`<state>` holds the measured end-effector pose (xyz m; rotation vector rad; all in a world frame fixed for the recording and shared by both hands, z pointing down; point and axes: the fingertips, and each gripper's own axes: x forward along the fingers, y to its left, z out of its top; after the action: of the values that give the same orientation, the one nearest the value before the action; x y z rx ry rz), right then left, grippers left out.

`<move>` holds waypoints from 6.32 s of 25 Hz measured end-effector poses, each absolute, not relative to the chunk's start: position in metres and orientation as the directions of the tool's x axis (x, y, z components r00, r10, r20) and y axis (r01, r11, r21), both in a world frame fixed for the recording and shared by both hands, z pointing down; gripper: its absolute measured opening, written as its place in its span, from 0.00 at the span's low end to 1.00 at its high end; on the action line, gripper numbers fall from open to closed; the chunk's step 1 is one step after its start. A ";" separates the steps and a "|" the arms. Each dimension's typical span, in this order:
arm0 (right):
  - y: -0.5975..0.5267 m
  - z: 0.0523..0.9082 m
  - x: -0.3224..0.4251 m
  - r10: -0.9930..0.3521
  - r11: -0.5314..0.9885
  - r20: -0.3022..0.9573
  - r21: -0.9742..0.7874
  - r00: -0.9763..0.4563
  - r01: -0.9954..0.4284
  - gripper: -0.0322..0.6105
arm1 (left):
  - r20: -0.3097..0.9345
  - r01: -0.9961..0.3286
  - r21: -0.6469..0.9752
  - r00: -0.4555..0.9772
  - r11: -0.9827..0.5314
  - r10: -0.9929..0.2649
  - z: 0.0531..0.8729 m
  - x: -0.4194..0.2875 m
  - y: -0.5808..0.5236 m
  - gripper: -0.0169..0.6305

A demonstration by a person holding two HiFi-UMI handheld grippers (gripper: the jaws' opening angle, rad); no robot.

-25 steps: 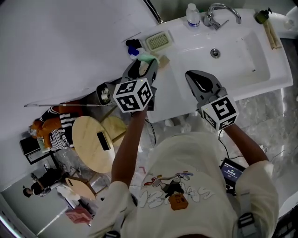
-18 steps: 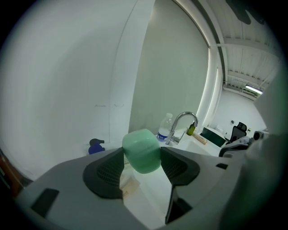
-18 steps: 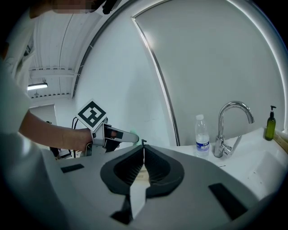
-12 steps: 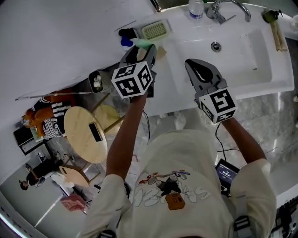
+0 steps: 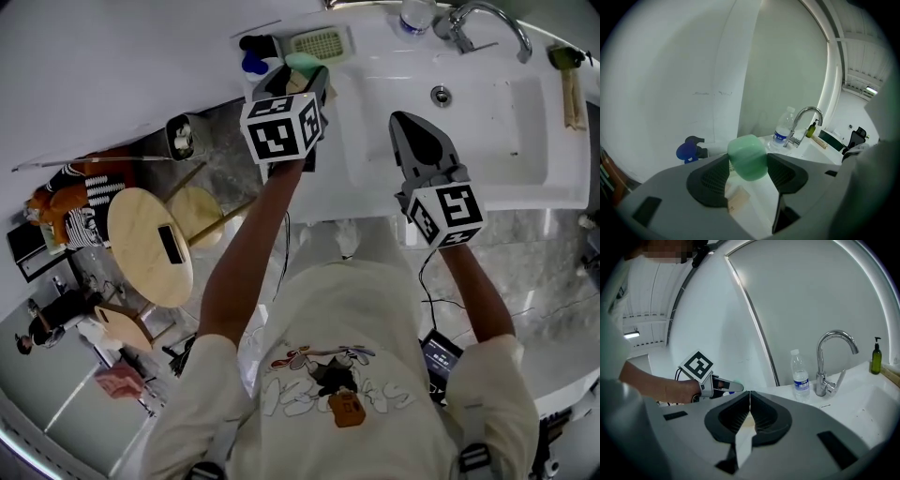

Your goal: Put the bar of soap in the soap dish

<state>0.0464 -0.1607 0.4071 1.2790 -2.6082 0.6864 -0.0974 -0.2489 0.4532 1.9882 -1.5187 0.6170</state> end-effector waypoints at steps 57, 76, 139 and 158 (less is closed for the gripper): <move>-0.182 0.441 0.048 -0.714 0.505 0.352 -0.340 -0.605 -0.793 0.06 | 0.755 -0.986 0.091 0.161 -0.141 -0.636 0.542 -0.107 -0.309 0.44; -0.187 0.449 0.048 -0.714 0.490 0.362 -0.353 -0.600 -0.797 0.06 | 0.769 -0.986 0.066 0.149 -0.154 -0.622 0.552 -0.106 -0.324 0.44; -0.186 0.412 0.040 -0.760 0.468 0.320 -0.333 -0.565 -0.818 0.06 | 0.632 -0.968 -0.061 0.150 -0.242 -0.760 0.459 -0.104 -0.306 0.13; -0.150 0.376 0.027 -0.786 0.480 0.298 -0.259 -0.542 -0.838 0.06 | 0.547 -0.953 0.023 0.266 -0.303 -0.794 0.398 -0.109 -0.233 0.04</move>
<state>0.0269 -0.1496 0.3758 1.4252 -2.5807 0.5697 -0.1089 -0.2334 0.3976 2.1951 -1.5928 0.6330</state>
